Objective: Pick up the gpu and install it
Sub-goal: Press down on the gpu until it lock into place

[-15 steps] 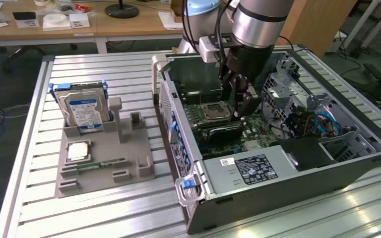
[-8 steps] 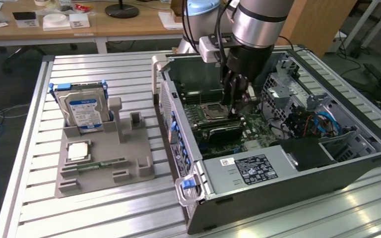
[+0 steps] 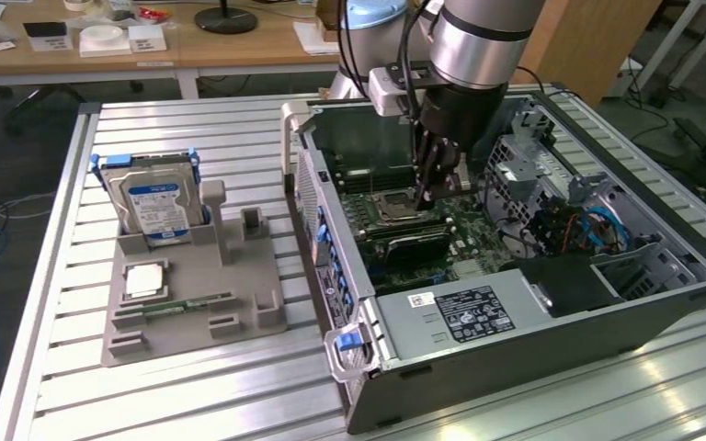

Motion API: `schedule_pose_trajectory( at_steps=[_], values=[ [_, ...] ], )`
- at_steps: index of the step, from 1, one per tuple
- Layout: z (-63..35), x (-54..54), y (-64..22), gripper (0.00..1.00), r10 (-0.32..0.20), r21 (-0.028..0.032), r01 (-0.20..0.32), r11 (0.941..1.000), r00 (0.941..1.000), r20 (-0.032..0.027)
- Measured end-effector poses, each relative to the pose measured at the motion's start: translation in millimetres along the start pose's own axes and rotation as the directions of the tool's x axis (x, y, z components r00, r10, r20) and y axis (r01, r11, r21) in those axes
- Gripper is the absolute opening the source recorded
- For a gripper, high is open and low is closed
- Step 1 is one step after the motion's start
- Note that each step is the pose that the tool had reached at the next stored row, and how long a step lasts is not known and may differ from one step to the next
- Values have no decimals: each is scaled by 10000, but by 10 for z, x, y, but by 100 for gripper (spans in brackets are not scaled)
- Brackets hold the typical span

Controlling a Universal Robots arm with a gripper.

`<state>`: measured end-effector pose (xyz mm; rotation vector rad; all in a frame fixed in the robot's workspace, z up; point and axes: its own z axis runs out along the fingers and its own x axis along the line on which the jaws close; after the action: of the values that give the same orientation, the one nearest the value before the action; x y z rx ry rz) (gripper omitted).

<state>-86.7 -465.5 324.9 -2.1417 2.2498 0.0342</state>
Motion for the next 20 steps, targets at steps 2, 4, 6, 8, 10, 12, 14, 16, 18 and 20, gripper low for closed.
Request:
schedule_pose_trajectory(
  at_steps=[2, 4, 6, 8, 10, 12, 14, 16, 18, 20],
  values=[
    [0, 0, 0, 14, 0, 0, 0, 10000, 10000, 0],
    [0, 0, 0, 11, 0, 0, 0, 10000, 10000, 0],
    [0, 0, 0, 11, 0, 0, 0, 10000, 10000, 0],
    [0, 0, 0, 11, 0, 0, 0, 10000, 10000, 0],
    [0, 0, 0, 11, 0, 0, 0, 10000, 10000, 0],
    [10, 1, 0, 11, 0, -1, 0, 10000, 10000, 1],
    [30, 1, 0, 11, 0, 0, 0, 10000, 10000, 2],
    [42, 2, 0, 11, 0, 0, 0, 10000, 10000, 1],
    [43, 2, 0, 11, 0, -1, 0, 10000, 10000, -2],
    [45, 2, 0, 11, 0, 0, 0, 10000, 10000, 1]
  ],
)
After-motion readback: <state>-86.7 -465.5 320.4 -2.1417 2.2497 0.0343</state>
